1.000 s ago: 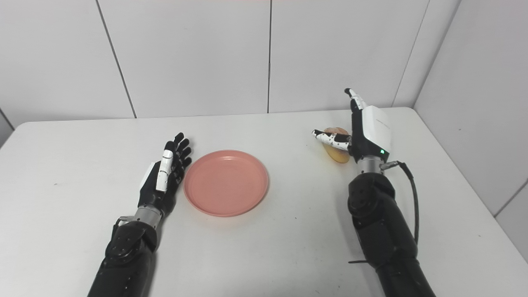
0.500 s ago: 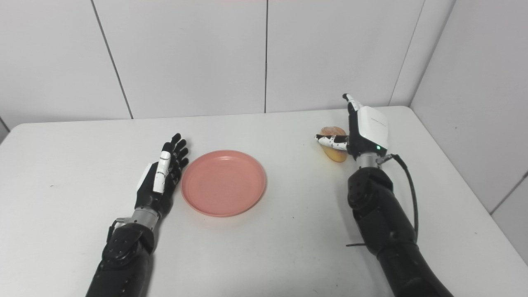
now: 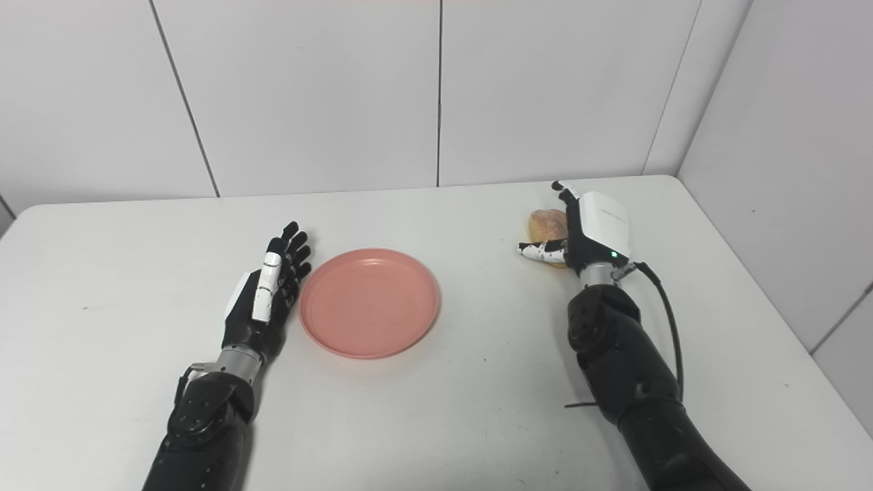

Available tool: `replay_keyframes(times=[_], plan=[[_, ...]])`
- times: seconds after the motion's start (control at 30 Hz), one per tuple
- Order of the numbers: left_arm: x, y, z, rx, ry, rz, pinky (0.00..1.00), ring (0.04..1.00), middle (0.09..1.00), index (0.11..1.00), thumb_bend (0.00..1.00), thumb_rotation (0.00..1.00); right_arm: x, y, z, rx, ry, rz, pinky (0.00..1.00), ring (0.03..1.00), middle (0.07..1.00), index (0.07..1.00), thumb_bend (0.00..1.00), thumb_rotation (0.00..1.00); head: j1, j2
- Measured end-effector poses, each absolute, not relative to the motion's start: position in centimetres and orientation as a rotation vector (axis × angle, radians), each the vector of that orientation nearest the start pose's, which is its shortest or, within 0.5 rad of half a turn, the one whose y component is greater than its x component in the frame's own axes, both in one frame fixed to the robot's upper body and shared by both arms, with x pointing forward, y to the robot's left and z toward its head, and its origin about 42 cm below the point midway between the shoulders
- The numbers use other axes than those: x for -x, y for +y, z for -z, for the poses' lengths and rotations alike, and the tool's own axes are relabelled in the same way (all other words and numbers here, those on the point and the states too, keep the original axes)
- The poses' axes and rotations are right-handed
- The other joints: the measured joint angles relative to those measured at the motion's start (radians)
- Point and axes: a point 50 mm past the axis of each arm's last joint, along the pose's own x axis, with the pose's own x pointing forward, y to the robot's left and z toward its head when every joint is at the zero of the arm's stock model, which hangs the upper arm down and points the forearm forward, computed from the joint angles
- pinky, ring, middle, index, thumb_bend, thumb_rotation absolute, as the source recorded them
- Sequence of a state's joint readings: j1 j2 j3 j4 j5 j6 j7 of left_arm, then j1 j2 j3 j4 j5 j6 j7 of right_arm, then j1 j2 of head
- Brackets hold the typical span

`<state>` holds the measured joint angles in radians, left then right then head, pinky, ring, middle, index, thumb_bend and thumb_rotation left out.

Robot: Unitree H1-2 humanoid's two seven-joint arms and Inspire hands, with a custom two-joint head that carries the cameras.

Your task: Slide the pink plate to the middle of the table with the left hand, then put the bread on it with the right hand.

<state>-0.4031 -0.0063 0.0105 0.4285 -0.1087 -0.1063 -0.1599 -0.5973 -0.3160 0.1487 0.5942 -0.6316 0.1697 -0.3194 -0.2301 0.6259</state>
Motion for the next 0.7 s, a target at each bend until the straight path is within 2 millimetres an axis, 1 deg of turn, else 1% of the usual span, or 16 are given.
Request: replay_keyframes(times=[0.03, 0.07, 0.1, 0.13, 0.17, 0.2, 0.27, 0.37, 0.47, 0.5, 0.57, 0.63, 0.7], plan=[[-40.64, 16.71, -11.94, 0.097, -0.070, 0.246, 1.00, 1.000, 1.000, 1.000, 0.61, 1.00, -46.74, -29.30, -16.97, 1.031, -0.028, 0.286, 0.43, 0.534, 0.626, 0.726, 0.69, 0.08, 0.002, 0.003], [-40.62, 16.72, -11.94, 0.097, -0.070, 0.246, 1.00, 1.000, 1.000, 1.000, 0.61, 1.00, -46.74, -29.32, -16.99, 1.023, -0.031, 0.289, 0.42, 0.524, 0.612, 0.714, 0.67, 0.06, 0.002, 0.003], [-40.61, 16.72, -11.93, 0.097, -0.070, 0.245, 1.00, 1.000, 1.000, 1.000, 0.62, 1.00, -46.74, -29.38, -17.05, 1.006, -0.035, 0.294, 0.40, 0.505, 0.552, 0.688, 0.61, 0.03, 0.002, 0.003], [-40.58, 16.73, -11.93, 0.097, -0.069, 0.244, 1.00, 1.000, 1.000, 1.000, 0.62, 1.00, -46.74, -29.44, -17.10, 0.992, -0.037, 0.301, 0.38, 0.491, 0.521, 0.672, 0.58, 0.01, 0.000, 0.003], [-40.54, 16.73, -11.93, 0.097, -0.068, 0.243, 1.00, 1.000, 1.000, 1.000, 0.62, 1.00, -46.73, -29.46, -17.12, 0.977, -0.041, 0.305, 0.33, 0.440, 0.470, 0.599, 0.54, 0.01, 0.000, 0.005], [-40.51, 16.73, -11.93, 0.097, -0.067, 0.243, 1.00, 1.000, 1.000, 1.000, 0.62, 1.00, -46.67, -29.47, -17.11, 0.966, -0.053, 0.312, 0.30, 0.405, 0.476, 0.546, 0.53, 0.00, 0.000, 0.005], [-40.46, 16.74, -11.93, 0.097, -0.068, 0.242, 1.00, 1.000, 1.000, 1.000, 0.61, 1.00, -46.59, -29.36, -17.09, 0.951, -0.071, 0.318, 0.28, 0.368, 0.480, 0.502, 0.52, 0.00, -0.002, 0.006], [-40.44, 16.73, -11.93, 0.097, -0.068, 0.242, 1.00, 1.000, 1.000, 1.000, 0.62, 1.00, -46.54, -29.20, -17.06, 0.935, -0.080, 0.323, 0.31, 0.384, 0.481, 0.491, 0.52, 0.00, -0.002, 0.005], [-40.44, 16.70, -11.92, 0.097, -0.068, 0.243, 1.00, 1.000, 1.000, 1.000, 0.62, 1.00, -46.49, -29.05, -17.15, 0.923, -0.084, 0.324, 0.31, 0.379, 0.481, 0.489, 0.52, 0.00, 0.000, 0.005], [-40.44, 16.68, -11.93, 0.097, -0.068, 0.243, 1.00, 1.000, 1.000, 1.000, 0.62, 1.00, -46.48, -29.04, -17.19, 0.921, -0.086, 0.324, 0.31, 0.378, 0.452, 0.521, 0.52, 0.00, 0.000, 0.005], [-40.43, 16.62, -11.92, 0.097, -0.068, 0.245, 1.00, 1.000, 1.000, 1.000, 0.62, 1.00, -46.48, -29.04, -17.23, 0.919, -0.087, 0.325, 0.31, 0.378, 0.437, 0.537, 0.51, 0.00, 0.003, 0.005], [-40.42, 16.56, -11.92, 0.096, -0.067, 0.246, 1.00, 1.000, 1.000, 1.000, 0.64, 1.00, -46.44, -29.09, -17.20, 0.918, -0.086, 0.326, 0.31, 0.380, 0.470, 0.502, 0.52, 0.00, 0.005, 0.005], [-40.42, 16.51, -11.92, 0.095, -0.067, 0.246, 1.00, 1.000, 1.000, 1.000, 0.64, 1.00, -46.32, -29.13, -17.20, 0.913, -0.088, 0.328, 0.31, 0.387, 0.443, 0.535, 0.51, 0.00, 0.009, 0.005]])
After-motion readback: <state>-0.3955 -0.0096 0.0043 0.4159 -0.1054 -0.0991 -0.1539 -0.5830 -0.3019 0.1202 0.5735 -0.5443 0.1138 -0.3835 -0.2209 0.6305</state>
